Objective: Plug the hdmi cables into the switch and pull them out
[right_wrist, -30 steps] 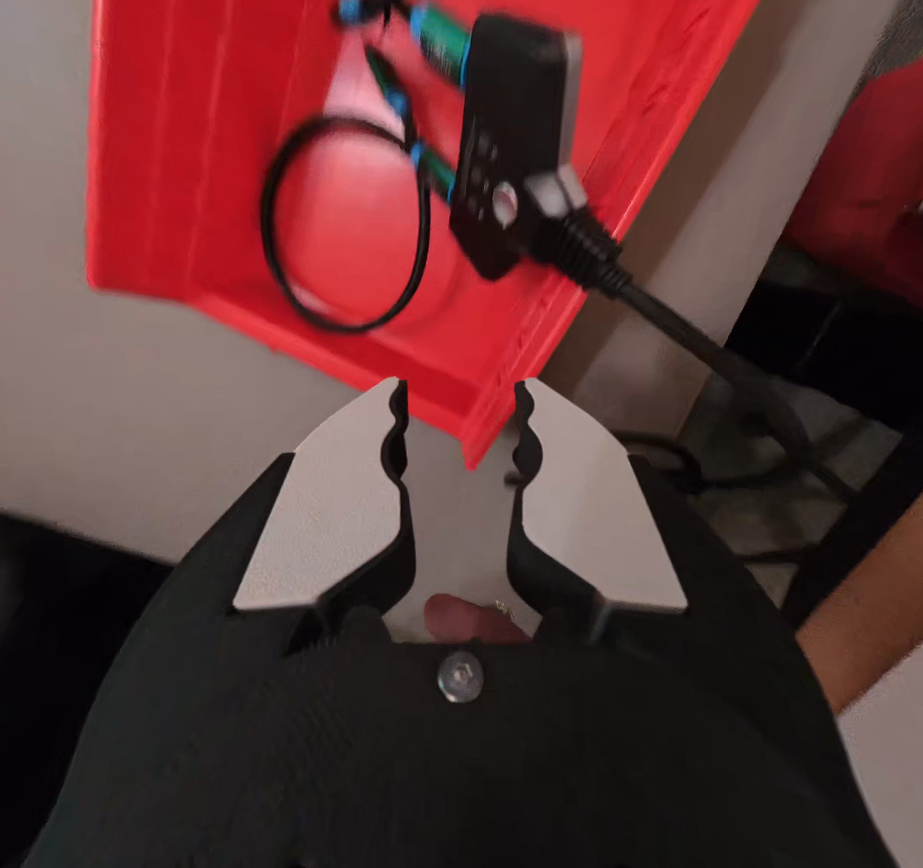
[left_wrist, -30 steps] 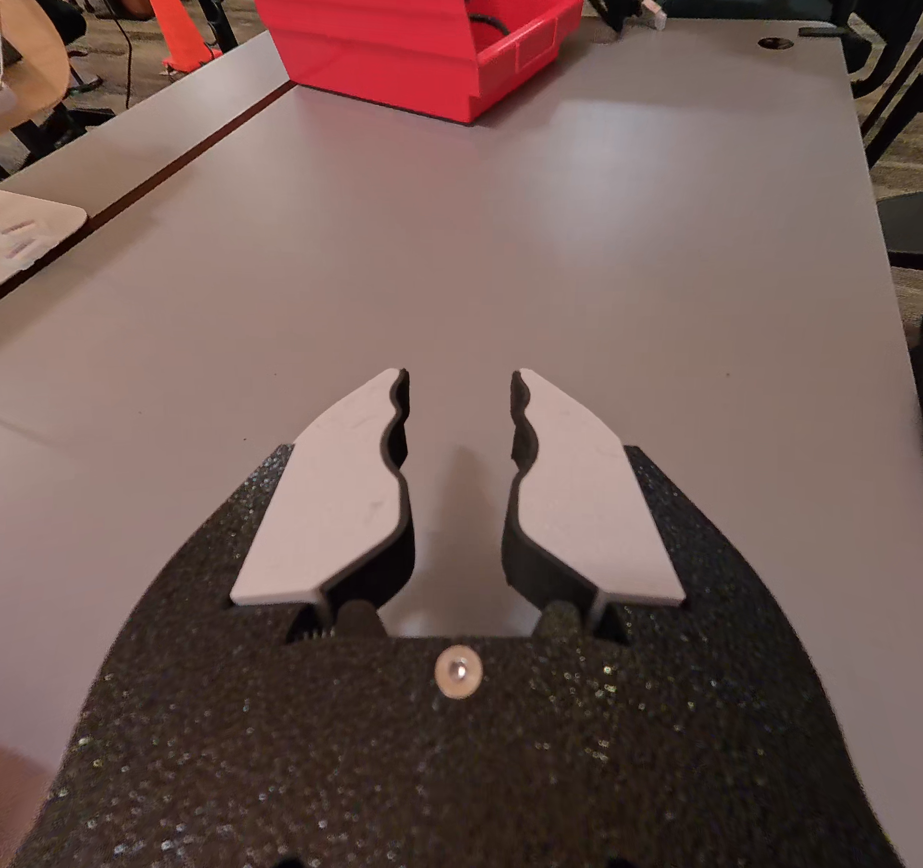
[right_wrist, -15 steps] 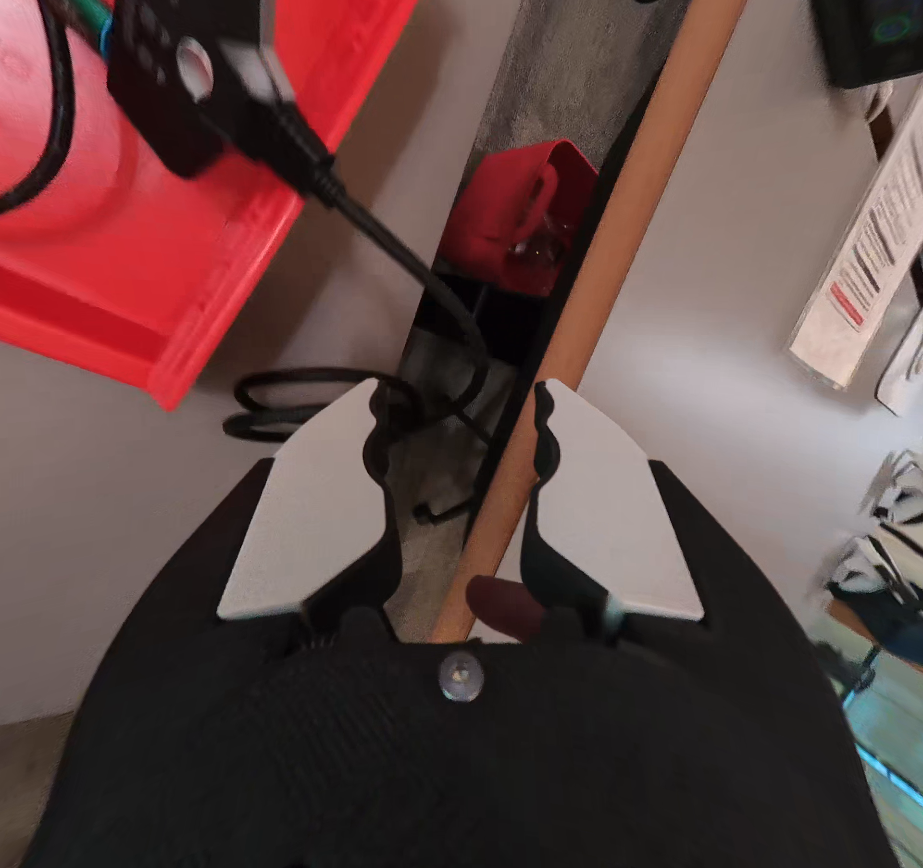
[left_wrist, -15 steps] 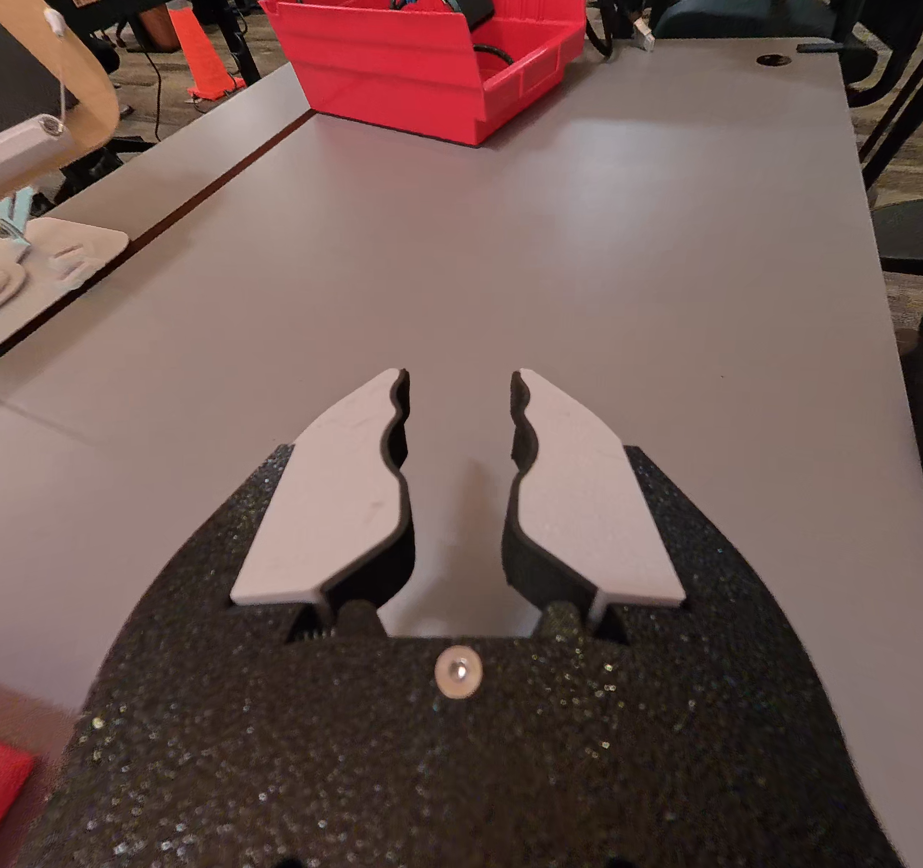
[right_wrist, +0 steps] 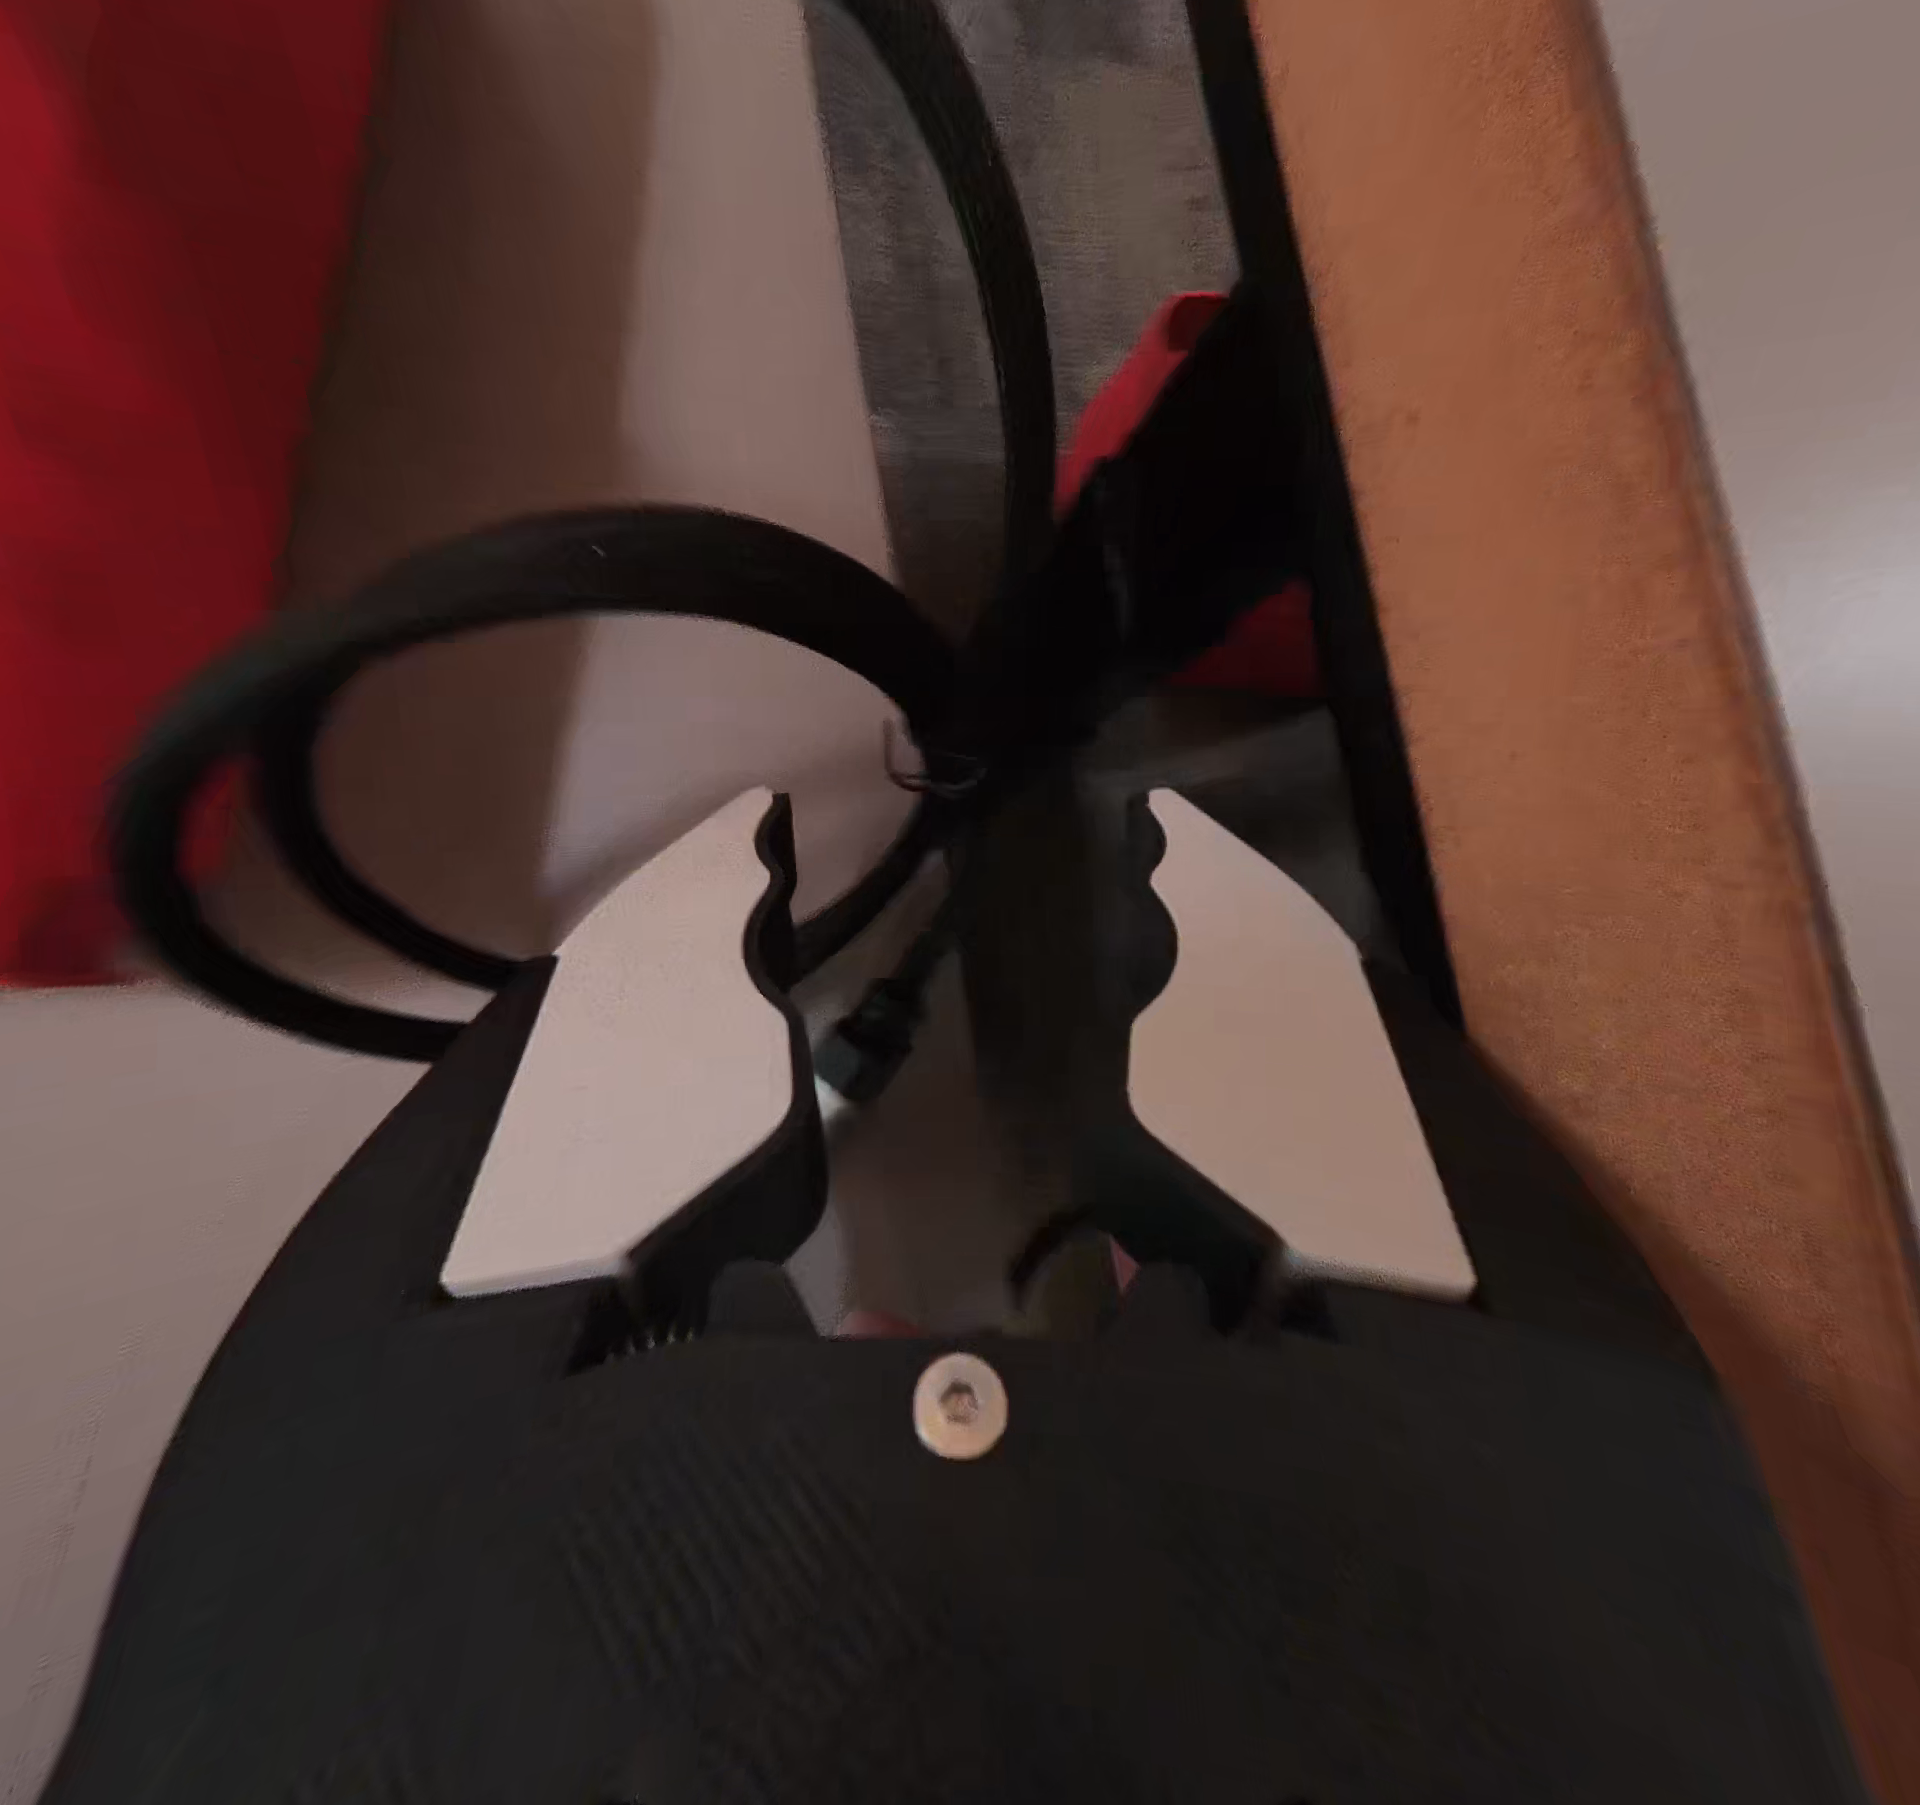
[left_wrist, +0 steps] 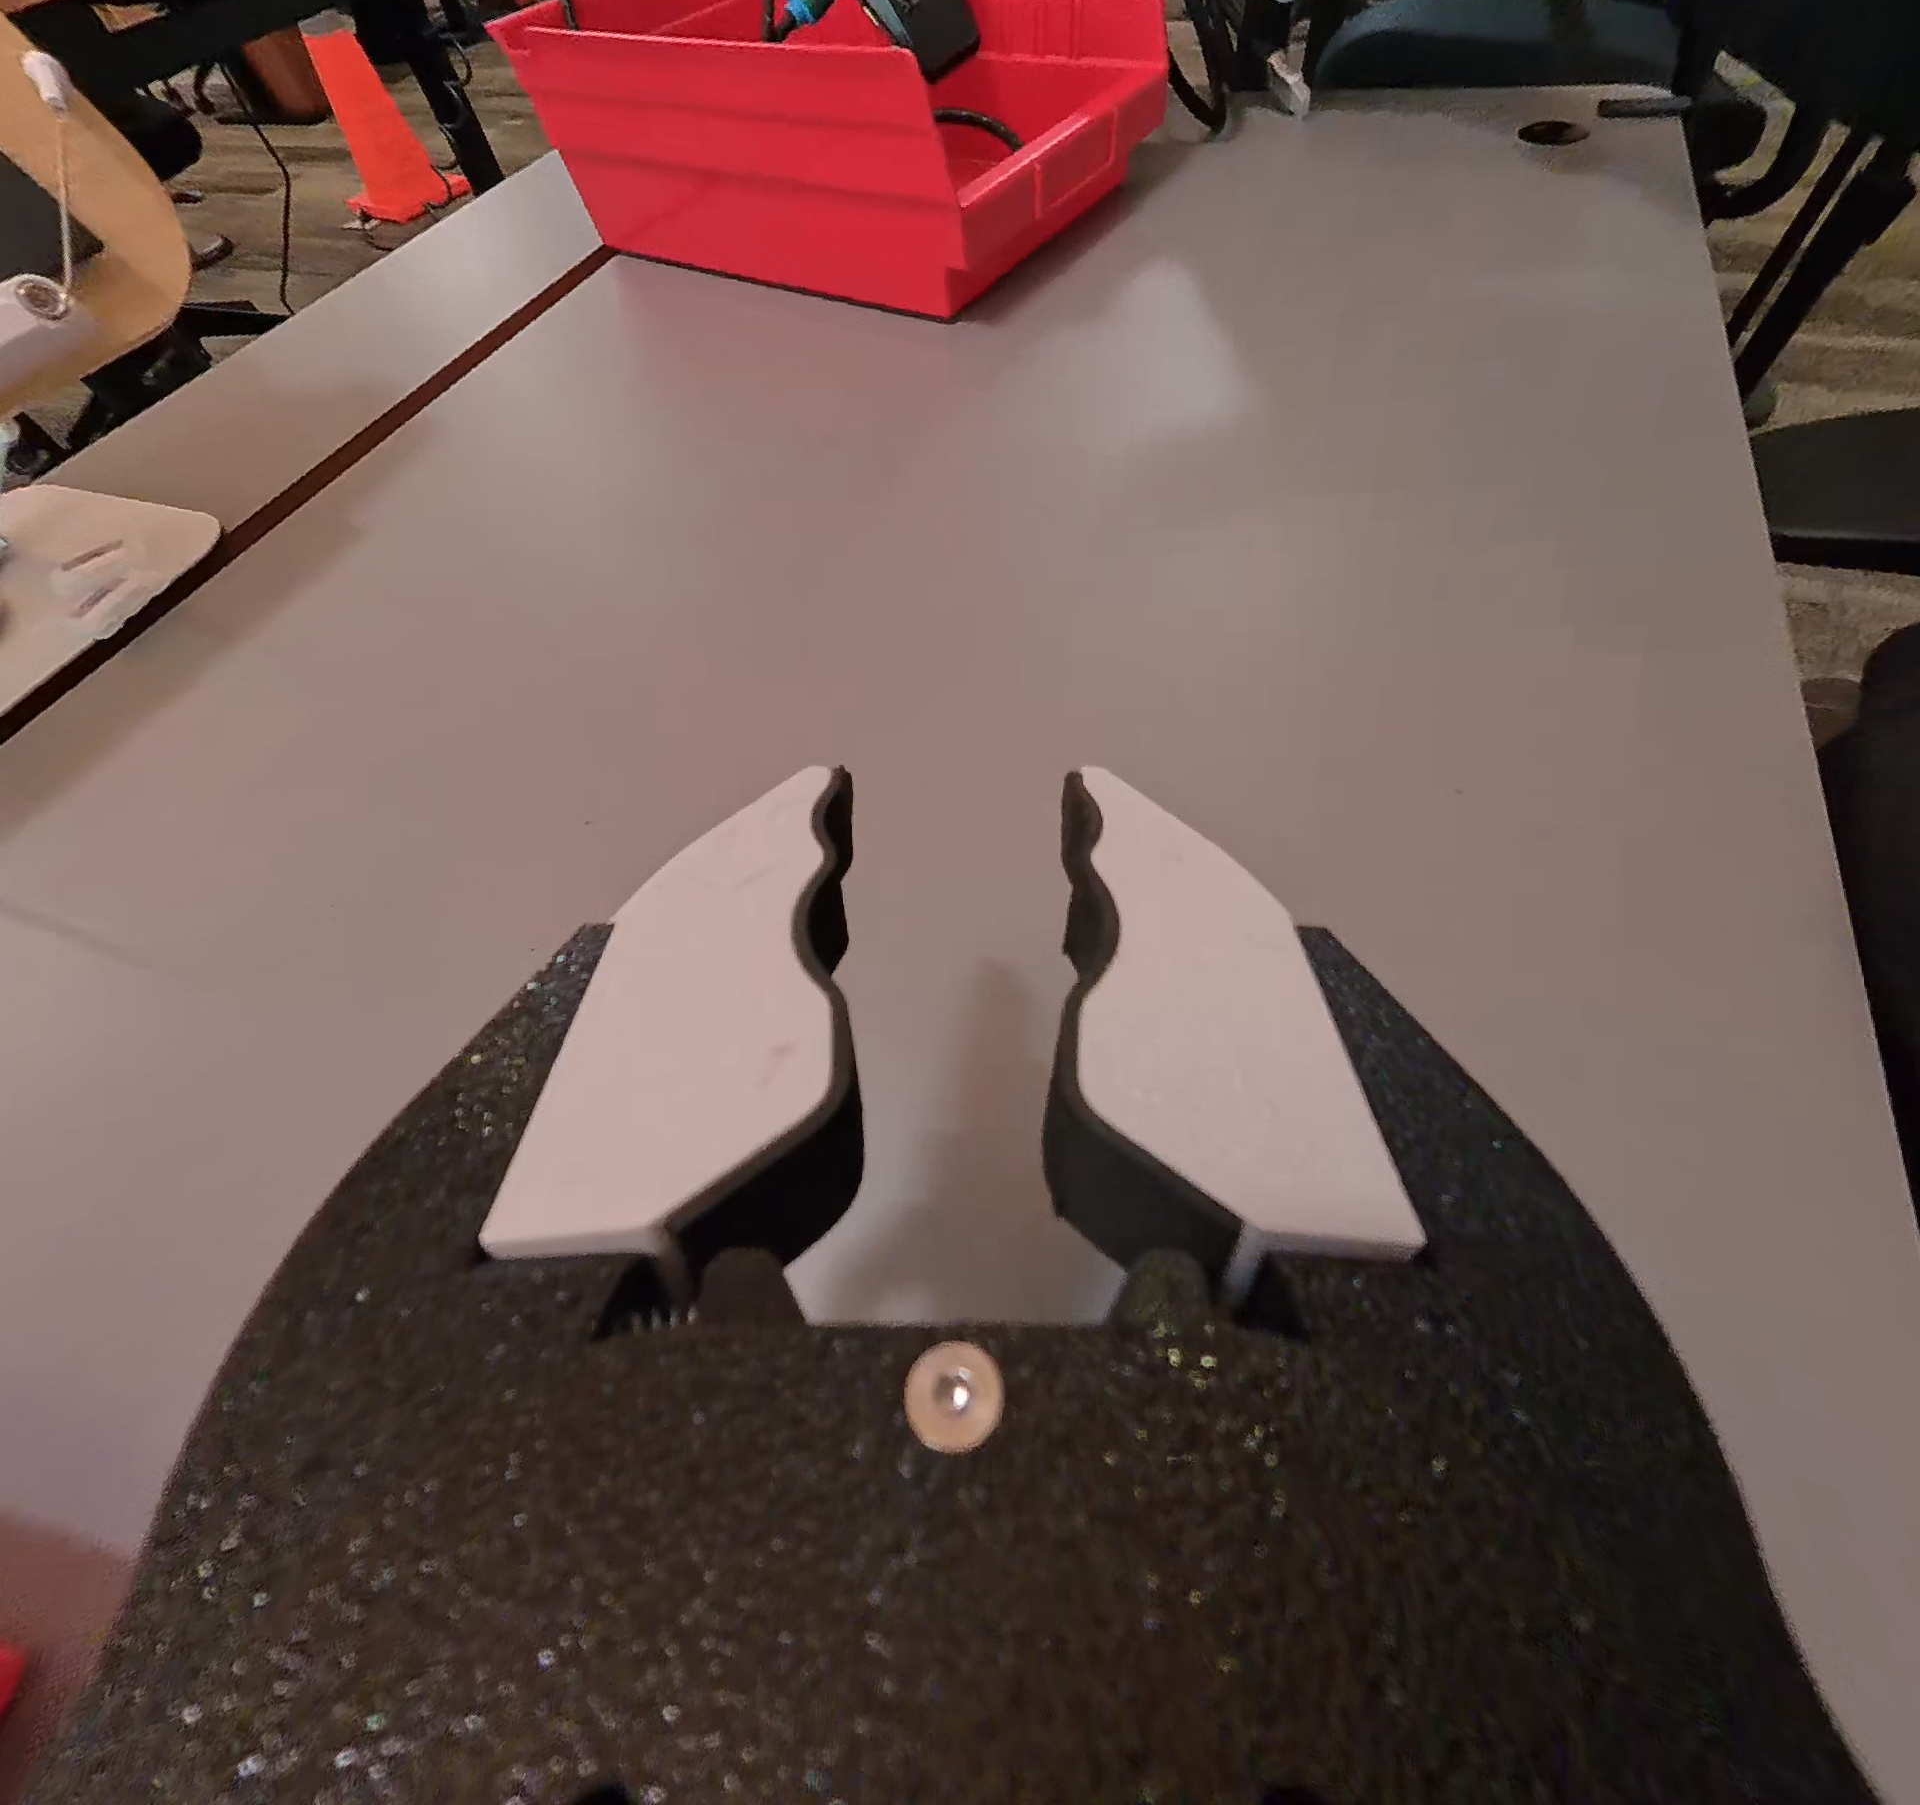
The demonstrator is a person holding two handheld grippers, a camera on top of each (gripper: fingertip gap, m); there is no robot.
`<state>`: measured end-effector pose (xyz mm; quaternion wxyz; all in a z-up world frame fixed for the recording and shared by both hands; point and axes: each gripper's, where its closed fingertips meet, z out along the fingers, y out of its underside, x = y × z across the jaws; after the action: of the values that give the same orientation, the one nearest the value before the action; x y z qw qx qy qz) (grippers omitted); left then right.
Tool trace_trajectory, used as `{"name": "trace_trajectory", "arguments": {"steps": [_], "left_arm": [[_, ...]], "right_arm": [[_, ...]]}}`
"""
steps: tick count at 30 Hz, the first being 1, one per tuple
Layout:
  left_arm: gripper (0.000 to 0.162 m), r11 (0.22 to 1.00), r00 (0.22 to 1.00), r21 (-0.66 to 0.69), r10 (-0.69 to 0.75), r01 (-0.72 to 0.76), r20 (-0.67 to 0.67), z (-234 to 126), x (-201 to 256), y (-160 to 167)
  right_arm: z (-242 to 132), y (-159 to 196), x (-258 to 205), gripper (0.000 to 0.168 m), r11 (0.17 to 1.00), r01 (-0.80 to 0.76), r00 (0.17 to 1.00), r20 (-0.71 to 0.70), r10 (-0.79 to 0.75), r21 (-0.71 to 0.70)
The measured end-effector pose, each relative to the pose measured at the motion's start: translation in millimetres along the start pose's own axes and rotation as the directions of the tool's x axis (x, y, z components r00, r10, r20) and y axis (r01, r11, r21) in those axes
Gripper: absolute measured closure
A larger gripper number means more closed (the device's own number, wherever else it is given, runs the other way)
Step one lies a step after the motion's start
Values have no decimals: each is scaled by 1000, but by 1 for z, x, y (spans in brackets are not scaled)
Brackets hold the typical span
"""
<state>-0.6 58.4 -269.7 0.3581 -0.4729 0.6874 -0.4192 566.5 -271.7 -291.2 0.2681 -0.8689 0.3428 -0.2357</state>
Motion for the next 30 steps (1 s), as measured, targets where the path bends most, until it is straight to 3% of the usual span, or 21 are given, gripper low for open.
{"name": "trace_trajectory", "arguments": {"steps": [3,5,7,10,12,14,16,19,23,25,27,30], "left_arm": [[124,999,1000,-18,27,-27,-3,0,3,1],[124,999,1000,-17,30,-30,-1,0,4,0],[125,1000,1000,-14,25,-25,2,0,3,-1],[125,1000,1000,-16,25,-25,5,-1,3,-1],[125,1000,1000,-13,24,-23,5,-2,3,0],[126,1000,1000,-5,12,-12,-2,-1,3,0],[126,1000,1000,2,0,0,-11,1,3,0],[126,1000,999,8,-12,12,-32,6,5,0],[126,1000,998,18,-16,17,-56,12,10,-3],[126,1000,998,22,-18,20,-65,15,12,-5],[126,1000,998,18,-11,12,-70,17,14,-7],[126,1000,997,15,8,-7,-71,15,17,-9]], "right_arm": [[10,2,15,115,987,159,976,-151,-157,2],[14,-5,6,149,979,193,976,-111,-185,67],[15,-10,0,150,981,170,984,-75,-163,91],[1,-18,-21,152,991,87,990,99,-97,107],[-22,-34,-30,154,986,-61,970,242,22,155],[-55,-56,-39,154,952,-224,894,433,117,207],[-94,-82,-53,154,901,-378,752,639,163,215],[-131,-110,-67,154,870,-441,655,742,145,220],[-145,-153,-93,153,786,-500,717,683,140,364],[-146,-171,-117,153,721,-557,706,692,150,413],[-127,-174,-147,154,750,-493,759,639,125,440],[-75,-157,-165,154,847,-286,909,407,91,448]]}}
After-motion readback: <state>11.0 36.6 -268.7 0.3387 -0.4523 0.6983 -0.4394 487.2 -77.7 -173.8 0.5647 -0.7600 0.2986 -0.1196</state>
